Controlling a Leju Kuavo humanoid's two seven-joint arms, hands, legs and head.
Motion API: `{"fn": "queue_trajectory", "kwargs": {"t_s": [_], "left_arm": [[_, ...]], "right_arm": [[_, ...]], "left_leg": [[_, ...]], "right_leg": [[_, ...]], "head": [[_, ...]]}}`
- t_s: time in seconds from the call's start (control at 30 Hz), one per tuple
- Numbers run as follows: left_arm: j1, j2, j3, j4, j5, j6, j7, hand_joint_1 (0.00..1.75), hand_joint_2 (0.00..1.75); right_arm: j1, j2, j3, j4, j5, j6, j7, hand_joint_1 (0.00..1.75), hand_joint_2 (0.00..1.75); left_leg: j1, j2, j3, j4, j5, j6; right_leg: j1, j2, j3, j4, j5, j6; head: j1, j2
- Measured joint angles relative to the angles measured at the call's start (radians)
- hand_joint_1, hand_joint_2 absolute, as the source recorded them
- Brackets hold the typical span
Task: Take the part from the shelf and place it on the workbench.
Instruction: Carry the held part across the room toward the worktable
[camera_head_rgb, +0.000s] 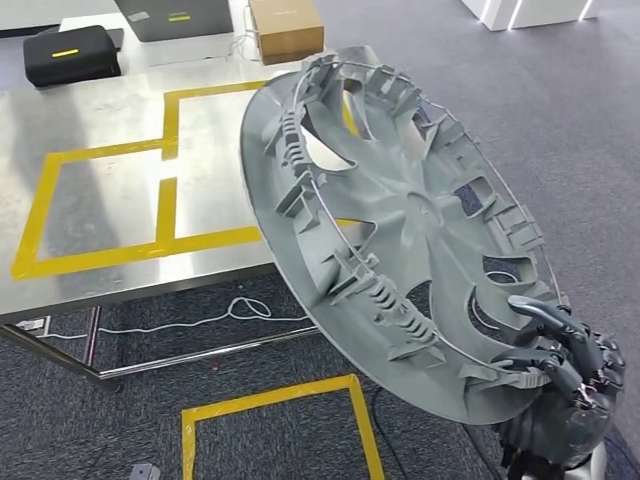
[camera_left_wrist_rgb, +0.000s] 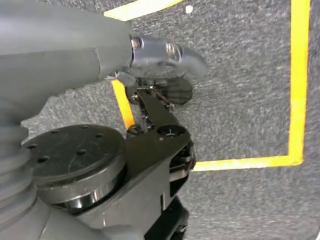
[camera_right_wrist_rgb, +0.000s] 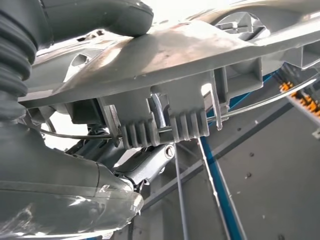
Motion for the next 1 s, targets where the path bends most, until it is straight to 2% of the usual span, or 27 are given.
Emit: {"fn": "queue_trajectory", "kwargs": {"t_s": [0.03,0.27,0.53,0.8,0.93,1.0], "left_arm": [[-0.001,0.000,0.000,0.000,-0.001,0.000,0.000,0.00,1.75],[-0.003,-0.001,0.000,0.000,-0.005,0.000,0.000,0.00,1.75],[-0.003,0.000,0.000,0.000,-0.013,-0.005,0.000,0.00,1.75],[-0.004,0.001,0.000,0.000,-0.016,-0.005,-0.001,0.00,1.75],[-0.004,0.003,0.000,0.000,-0.017,-0.006,-0.004,0.00,1.75],[-0.004,0.001,0.000,0.000,-0.019,-0.006,-0.005,0.00,1.75]], "right_arm": [[0.000,0.000,-0.001,0.000,-0.001,0.000,-0.001,1.75,1.75],[0.000,0.001,-0.003,0.000,-0.006,0.000,-0.009,1.75,1.75],[0.000,0.002,-0.004,0.000,-0.014,0.002,-0.018,1.75,1.75],[0.001,0.003,-0.004,0.000,-0.015,0.002,-0.019,1.75,1.75],[0.001,0.005,-0.004,0.000,-0.015,0.001,-0.021,1.75,1.75],[0.002,0.006,-0.006,-0.002,-0.015,0.001,-0.021,1.75,1.75]], "left_leg": [[0.000,0.001,0.002,-0.004,0.003,0.001],[0.000,0.001,0.010,-0.020,0.011,-0.021],[0.000,0.001,0.009,-0.021,0.013,-0.025],[-0.001,0.001,0.008,-0.019,0.012,-0.023],[-0.006,0.001,0.008,-0.019,0.005,-0.005],[0.001,0.003,0.022,-0.041,0.013,0.000]], "right_leg": [[0.000,0.001,0.000,0.000,0.000,-0.002],[0.001,0.001,0.000,0.000,0.001,-0.012],[0.000,0.001,0.001,-0.001,0.003,-0.012],[-0.002,0.001,0.002,-0.007,0.005,-0.009],[-0.006,0.002,0.006,-0.015,0.007,0.001],[-0.004,0.000,0.008,-0.013,0.003,0.006]], "head": [[0.000,0.000],[0.000,0.000],[0.001,0.000],[0.001,0.000],[0.000,0.000],[0.001,0.000]]}}
